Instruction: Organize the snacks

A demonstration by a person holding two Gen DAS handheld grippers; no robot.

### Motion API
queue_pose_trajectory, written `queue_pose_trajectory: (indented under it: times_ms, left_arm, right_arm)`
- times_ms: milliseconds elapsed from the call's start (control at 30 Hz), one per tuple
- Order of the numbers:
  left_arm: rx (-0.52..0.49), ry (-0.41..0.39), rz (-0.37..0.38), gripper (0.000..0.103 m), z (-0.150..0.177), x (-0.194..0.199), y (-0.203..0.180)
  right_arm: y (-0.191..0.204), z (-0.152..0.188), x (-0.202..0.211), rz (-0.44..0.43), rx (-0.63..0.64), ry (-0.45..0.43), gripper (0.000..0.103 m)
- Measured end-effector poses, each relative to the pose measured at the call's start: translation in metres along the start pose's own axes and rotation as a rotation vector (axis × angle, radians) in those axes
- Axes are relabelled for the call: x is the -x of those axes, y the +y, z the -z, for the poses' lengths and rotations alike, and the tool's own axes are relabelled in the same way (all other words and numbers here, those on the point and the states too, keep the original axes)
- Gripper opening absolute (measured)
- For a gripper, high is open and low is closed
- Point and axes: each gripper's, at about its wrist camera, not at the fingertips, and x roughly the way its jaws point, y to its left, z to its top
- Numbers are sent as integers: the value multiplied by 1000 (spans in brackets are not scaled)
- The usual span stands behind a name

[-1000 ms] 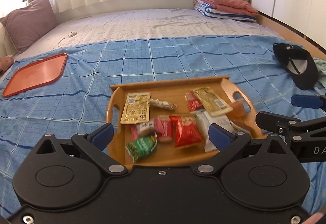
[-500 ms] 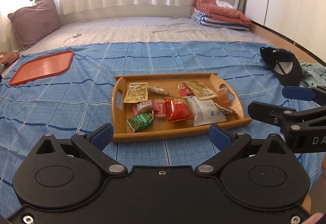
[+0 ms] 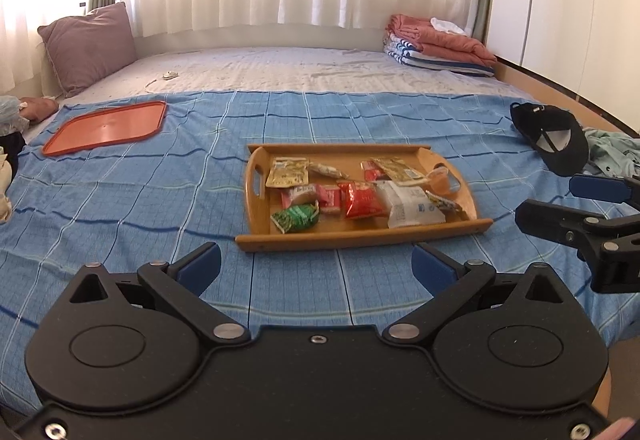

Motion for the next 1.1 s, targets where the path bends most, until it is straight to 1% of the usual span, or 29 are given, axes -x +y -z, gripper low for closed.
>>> queue_pose_trajectory:
  times_ms: [167, 367, 433, 633, 867, 1100]
  left_arm:
    - [-12, -16, 7, 102, 26, 1, 0]
    - [-68, -39, -28, 102, 55, -8, -6]
    - [-70, -27, -30, 102, 62, -14, -7]
    - [-33, 10, -28, 102, 83, -35, -5]
    - [-14, 49, -50, 103, 101, -58, -3]
    - [11, 101, -68, 103, 114, -78, 4]
  right_arm:
    - [2, 23, 5, 34, -15, -24, 103]
    - [0, 53, 3, 59, -45, -44, 103]
    - [0, 63, 0, 69, -47, -39, 103]
    - [3, 89, -15, 102, -35, -12, 103]
    - [3, 109, -31, 119, -29, 33, 103]
    - [3, 129, -48, 130, -36, 98, 103]
